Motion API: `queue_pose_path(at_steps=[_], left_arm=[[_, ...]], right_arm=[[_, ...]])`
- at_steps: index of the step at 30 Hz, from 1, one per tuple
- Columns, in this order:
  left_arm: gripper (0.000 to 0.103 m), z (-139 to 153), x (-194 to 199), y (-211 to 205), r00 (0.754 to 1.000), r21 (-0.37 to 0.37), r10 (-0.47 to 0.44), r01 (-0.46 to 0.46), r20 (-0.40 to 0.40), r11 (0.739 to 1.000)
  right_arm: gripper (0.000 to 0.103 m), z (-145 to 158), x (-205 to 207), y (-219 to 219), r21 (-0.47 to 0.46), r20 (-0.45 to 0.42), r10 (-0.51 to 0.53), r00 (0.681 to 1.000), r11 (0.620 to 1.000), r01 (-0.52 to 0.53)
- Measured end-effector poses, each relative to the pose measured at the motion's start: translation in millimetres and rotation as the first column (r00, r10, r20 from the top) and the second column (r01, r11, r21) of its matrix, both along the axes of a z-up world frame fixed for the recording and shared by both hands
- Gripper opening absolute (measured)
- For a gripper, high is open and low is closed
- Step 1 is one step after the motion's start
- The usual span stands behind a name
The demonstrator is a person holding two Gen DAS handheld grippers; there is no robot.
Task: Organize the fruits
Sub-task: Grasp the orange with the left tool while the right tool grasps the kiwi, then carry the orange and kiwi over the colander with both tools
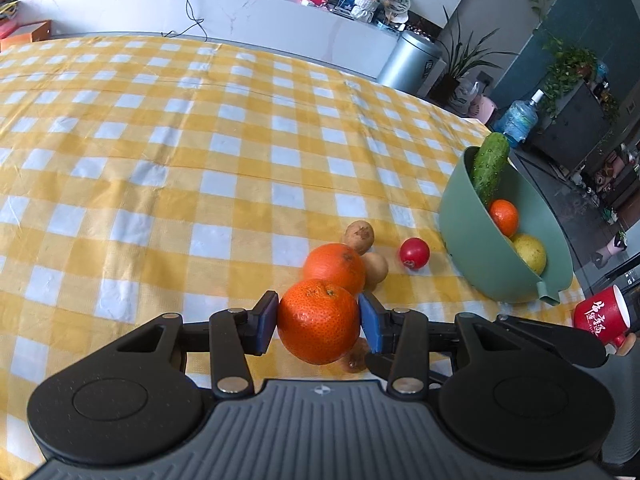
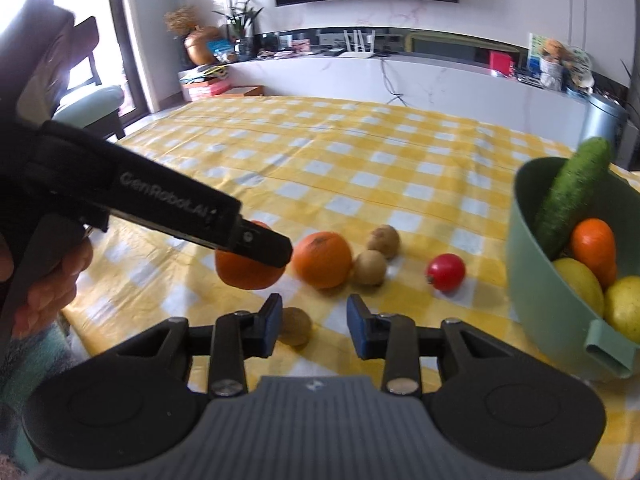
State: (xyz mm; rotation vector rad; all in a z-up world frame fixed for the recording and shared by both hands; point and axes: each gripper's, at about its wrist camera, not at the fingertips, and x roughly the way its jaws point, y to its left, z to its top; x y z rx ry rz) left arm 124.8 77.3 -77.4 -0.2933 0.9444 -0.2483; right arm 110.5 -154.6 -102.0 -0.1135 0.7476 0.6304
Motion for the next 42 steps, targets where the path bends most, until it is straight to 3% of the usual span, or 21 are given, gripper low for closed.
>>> queue_pose_path(at_steps=[16, 29, 42], left_arm=[[0.049, -5.9, 1.6, 5.6, 1.0, -0.009, 0.019, -0.019, -0.023, 1.0], [0.049, 0.2, -0.3, 3.5, 1.0, 0.0, 0.018, -0.018, -0.001, 1.0], [0.049, 39.6, -18.6, -25.5, 0.996, 0.074, -0.005, -0.001, 0.088, 0.997]], right_arm=[[0.021, -15.8, 4.8, 21.1, -0.052, -0.082, 0.05, 0.995, 0.997, -0.054], [0.02, -10.7, 0.2, 17.6, -0.057, -0.051, 0.021, 0.998, 0.998, -0.024], [0.02, 14.9, -12.6, -15.6, -0.002, 0.051, -0.119, 0.992, 0.993, 0.119]])
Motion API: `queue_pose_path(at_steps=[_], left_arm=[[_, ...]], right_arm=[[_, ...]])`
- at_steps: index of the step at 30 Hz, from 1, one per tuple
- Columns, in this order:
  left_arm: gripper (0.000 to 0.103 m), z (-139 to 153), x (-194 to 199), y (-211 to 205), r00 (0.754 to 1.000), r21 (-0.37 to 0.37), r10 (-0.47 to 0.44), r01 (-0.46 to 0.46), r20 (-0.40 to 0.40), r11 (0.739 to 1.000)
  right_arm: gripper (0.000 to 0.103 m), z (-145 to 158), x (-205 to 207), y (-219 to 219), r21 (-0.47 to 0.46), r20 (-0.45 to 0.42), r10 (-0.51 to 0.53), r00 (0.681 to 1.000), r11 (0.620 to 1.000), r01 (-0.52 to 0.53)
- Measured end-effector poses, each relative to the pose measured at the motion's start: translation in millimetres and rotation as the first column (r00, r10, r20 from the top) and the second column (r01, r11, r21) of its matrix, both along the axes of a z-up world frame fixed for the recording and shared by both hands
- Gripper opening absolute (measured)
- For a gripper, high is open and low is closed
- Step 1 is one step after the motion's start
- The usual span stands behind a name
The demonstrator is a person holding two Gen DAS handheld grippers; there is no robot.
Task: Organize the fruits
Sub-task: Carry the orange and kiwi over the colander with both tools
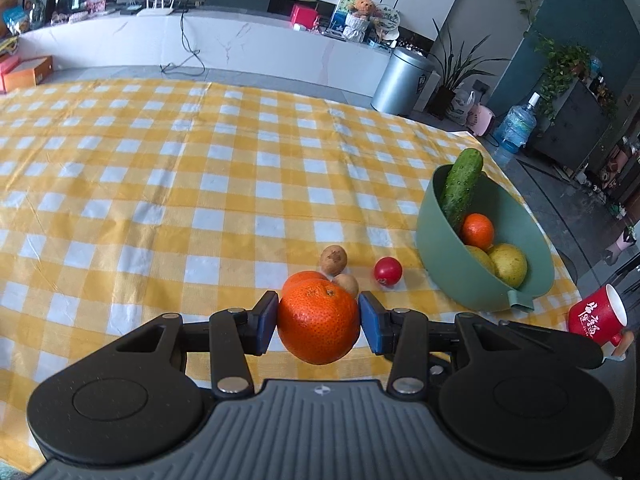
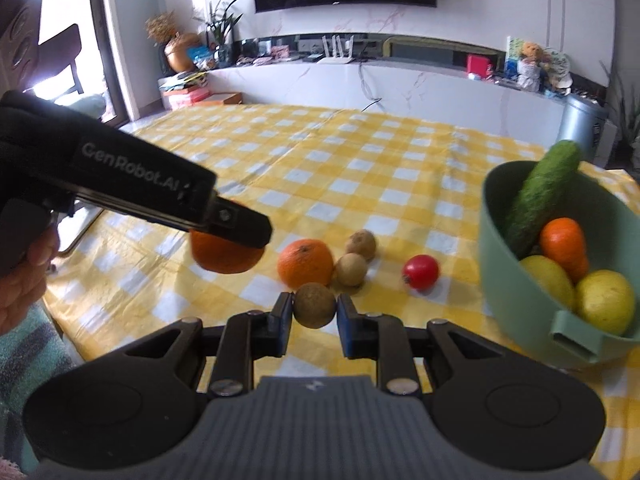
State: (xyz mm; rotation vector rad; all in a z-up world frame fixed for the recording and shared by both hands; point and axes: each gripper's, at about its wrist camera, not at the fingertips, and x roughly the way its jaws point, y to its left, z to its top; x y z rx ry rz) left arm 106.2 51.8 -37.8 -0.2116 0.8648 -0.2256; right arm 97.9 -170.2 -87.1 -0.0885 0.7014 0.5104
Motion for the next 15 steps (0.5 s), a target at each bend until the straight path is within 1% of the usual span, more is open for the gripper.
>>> queue_pose_path(at_steps=[9, 15], left_arm=[[0.049, 25.9, -15.1, -31.0, 0.997, 0.052, -0.042, 0.039, 0.058, 0.998], [0.049, 35.8, -14.9, -55.6, 0.993, 0.072, -0.09, 0.084, 0.082, 0.994]], right_arm=[[0.02, 29.3, -9.1, -43.9, 0.084, 0.069, -0.127, 0.99, 0.989, 0.121], [0.02, 52.5, -16.4, -77.5, 0.121, 0.129, -0.21, 0.969, 0.973, 0.195]])
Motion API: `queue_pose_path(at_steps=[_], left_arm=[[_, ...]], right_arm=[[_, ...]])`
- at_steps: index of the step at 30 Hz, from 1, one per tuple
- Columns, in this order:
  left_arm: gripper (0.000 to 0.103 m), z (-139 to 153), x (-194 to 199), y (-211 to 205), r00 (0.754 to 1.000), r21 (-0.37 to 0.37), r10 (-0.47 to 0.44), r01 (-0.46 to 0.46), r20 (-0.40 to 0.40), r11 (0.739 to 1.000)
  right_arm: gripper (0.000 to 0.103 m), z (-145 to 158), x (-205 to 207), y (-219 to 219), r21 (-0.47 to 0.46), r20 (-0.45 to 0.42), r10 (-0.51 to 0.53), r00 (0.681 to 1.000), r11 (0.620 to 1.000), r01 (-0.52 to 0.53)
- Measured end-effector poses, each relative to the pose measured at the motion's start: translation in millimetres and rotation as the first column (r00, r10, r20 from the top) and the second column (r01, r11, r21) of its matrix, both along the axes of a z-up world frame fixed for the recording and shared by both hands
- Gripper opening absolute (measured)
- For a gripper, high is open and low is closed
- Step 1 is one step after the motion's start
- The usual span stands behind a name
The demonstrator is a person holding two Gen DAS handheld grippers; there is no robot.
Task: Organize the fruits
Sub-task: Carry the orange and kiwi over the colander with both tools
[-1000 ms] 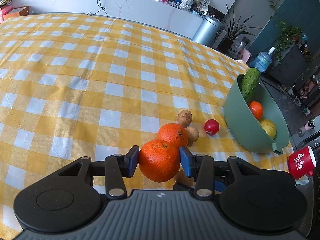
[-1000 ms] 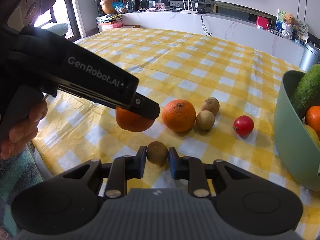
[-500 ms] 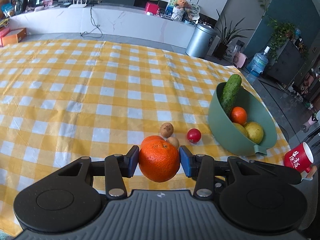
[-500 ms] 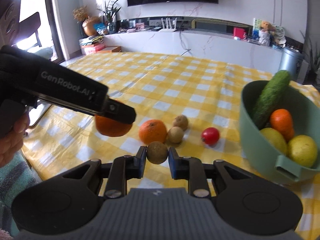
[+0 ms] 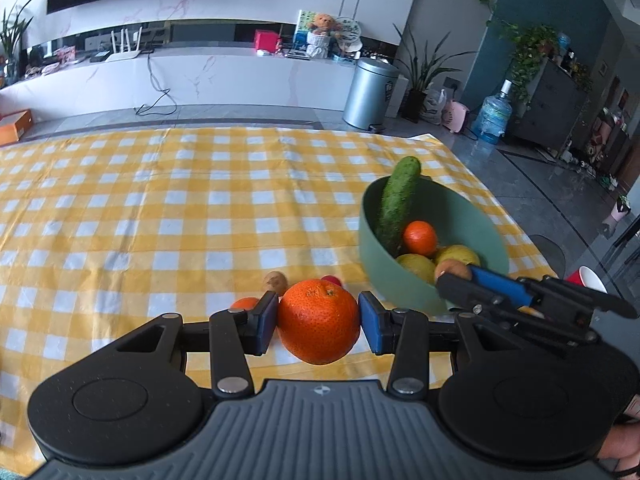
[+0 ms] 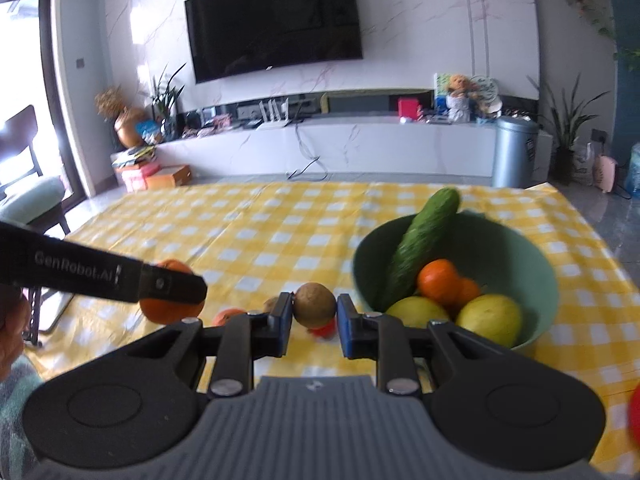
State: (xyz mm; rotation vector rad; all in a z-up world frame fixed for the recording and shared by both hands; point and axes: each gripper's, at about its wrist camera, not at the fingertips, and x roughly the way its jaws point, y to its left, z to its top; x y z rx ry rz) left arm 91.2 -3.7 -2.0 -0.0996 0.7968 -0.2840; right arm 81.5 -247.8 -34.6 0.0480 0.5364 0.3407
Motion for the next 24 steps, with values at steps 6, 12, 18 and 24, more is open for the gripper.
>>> queue_pose_path(at_steps=[6, 12, 18, 24], left_arm=[[0.049, 3.7, 9.7, -26.8, 0.998, 0.008, -0.057, 0.057, 0.012, 0.998], [0.049, 4.0, 27.3, -53.7, 0.992, -0.021, -0.129, 0.129, 0.009, 0.991], [0.049, -3.1, 49.4, -86.3, 0.981, 0.002, -0.193, 0.193, 0.018, 0.981], [0.049, -20.0, 72.5, -102.2, 0.98, 0.021, -0.199, 0.2, -0.017, 0.98]], right_arm=[[0.02, 10.0, 3.0, -44.3, 0.015, 0.007, -0.117, 0.993, 0.993, 0.117], [0.02, 10.9, 15.8, -86.6, 0.071, -0.05, -0.211, 0.976, 0.974, 0.214], [0.02, 0.4, 35.6, -102.1, 0.122, -0.111, -0.246, 0.963, 0.958, 0.259], [0.02, -7.4, 53.1, -99.2, 0.123, -0.122, -0.236, 0.964, 0.96, 0.251]])
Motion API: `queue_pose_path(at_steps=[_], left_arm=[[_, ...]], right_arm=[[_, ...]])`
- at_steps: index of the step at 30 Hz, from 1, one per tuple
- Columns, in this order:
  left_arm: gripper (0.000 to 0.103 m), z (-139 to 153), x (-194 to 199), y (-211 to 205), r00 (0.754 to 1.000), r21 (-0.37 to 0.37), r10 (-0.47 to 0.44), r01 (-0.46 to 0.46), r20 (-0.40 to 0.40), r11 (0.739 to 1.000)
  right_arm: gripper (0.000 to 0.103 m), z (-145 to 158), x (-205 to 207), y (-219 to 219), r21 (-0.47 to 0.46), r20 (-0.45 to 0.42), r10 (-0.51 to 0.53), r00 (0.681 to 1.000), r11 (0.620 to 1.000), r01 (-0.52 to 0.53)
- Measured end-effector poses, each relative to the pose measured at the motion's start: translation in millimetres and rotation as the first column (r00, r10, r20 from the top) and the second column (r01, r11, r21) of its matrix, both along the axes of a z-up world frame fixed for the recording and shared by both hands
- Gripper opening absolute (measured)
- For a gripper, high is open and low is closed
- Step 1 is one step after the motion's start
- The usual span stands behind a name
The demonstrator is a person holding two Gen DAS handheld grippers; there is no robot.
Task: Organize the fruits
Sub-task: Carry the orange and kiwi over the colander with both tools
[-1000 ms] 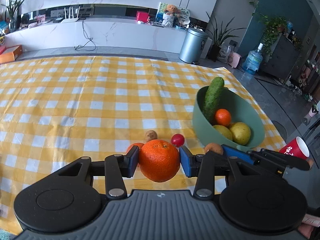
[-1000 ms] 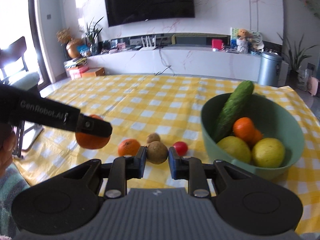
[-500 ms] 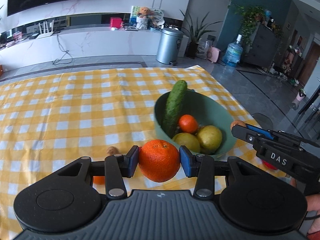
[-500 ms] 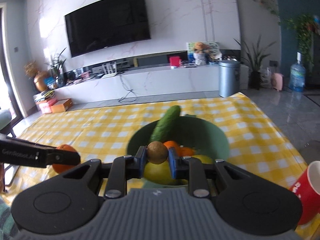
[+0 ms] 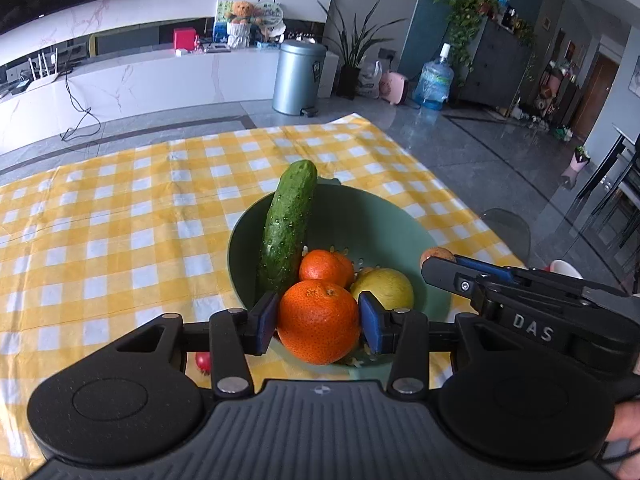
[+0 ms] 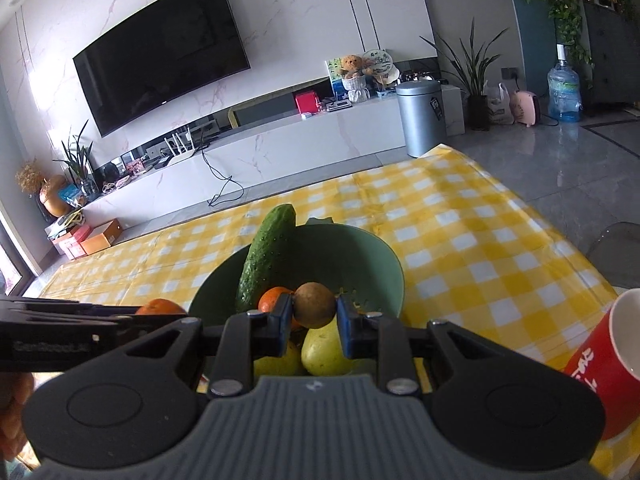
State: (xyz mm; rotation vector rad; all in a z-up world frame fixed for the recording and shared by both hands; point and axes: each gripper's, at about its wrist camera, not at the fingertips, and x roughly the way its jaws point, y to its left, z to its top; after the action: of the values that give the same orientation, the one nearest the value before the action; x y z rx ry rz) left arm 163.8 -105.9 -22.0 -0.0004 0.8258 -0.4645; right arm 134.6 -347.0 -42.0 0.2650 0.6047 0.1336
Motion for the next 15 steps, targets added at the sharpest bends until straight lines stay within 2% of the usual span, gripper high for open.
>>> queue_pose_path(at_steps=[7, 15], left_arm=[[0.049, -12.4, 23.6, 5.1, 0.999, 0.02, 0.027, -0.026, -0.036, 0.999], [0.049, -23.9, 35.7, 2.2, 0.998, 0.042, -0.005, 0.008, -0.06, 0.999]], right_arm=[[0.02, -13.9, 25.2, 9.9, -0.003, -0.051, 0.052, 0.997, 0.999, -0.052], [0.02, -26.4, 39.5, 17.6, 0.002, -0.109, 0.084, 0.991, 0.996, -0.084]])
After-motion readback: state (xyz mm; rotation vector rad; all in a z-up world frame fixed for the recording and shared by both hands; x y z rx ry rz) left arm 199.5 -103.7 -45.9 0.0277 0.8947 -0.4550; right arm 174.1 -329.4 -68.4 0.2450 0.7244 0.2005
